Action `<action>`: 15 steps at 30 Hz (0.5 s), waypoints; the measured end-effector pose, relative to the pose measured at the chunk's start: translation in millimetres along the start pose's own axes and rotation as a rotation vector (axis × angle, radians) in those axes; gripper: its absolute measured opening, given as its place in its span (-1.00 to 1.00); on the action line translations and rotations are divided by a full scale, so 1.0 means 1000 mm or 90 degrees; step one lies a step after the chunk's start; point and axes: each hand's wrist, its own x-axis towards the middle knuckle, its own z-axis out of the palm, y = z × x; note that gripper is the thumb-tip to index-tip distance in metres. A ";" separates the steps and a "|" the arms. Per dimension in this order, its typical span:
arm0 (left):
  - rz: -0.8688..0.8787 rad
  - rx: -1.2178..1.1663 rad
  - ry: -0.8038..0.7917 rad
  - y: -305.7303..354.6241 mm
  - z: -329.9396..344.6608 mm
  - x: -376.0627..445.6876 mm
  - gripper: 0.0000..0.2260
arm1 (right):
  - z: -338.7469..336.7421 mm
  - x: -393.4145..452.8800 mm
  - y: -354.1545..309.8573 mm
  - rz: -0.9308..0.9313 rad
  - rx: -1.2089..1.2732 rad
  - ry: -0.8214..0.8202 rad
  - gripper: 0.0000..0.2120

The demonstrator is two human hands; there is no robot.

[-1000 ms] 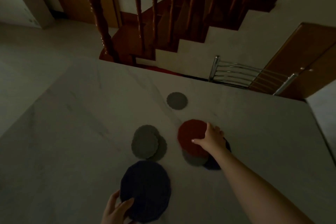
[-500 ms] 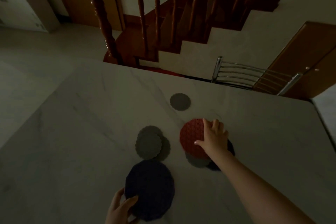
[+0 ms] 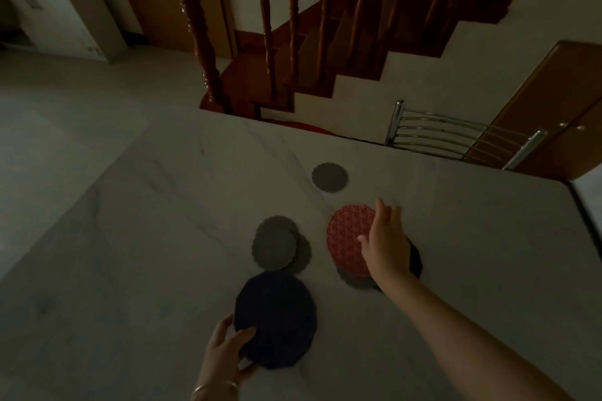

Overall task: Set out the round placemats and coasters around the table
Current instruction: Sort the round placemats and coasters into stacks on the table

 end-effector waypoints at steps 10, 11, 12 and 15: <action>0.009 0.005 0.007 -0.001 0.005 -0.001 -0.87 | -0.034 -0.037 -0.024 0.257 0.694 -0.116 -0.76; 0.002 0.002 0.012 0.001 0.006 -0.001 -0.92 | -0.025 -0.047 -0.030 0.301 0.723 -0.179 -0.75; -0.009 -0.003 0.016 0.002 0.006 -0.002 -0.97 | -0.014 -0.057 -0.035 0.328 0.723 -0.233 -0.75; -0.042 -0.024 0.023 0.005 0.006 -0.003 -0.83 | 0.016 -0.085 -0.053 0.397 0.735 -0.326 -0.67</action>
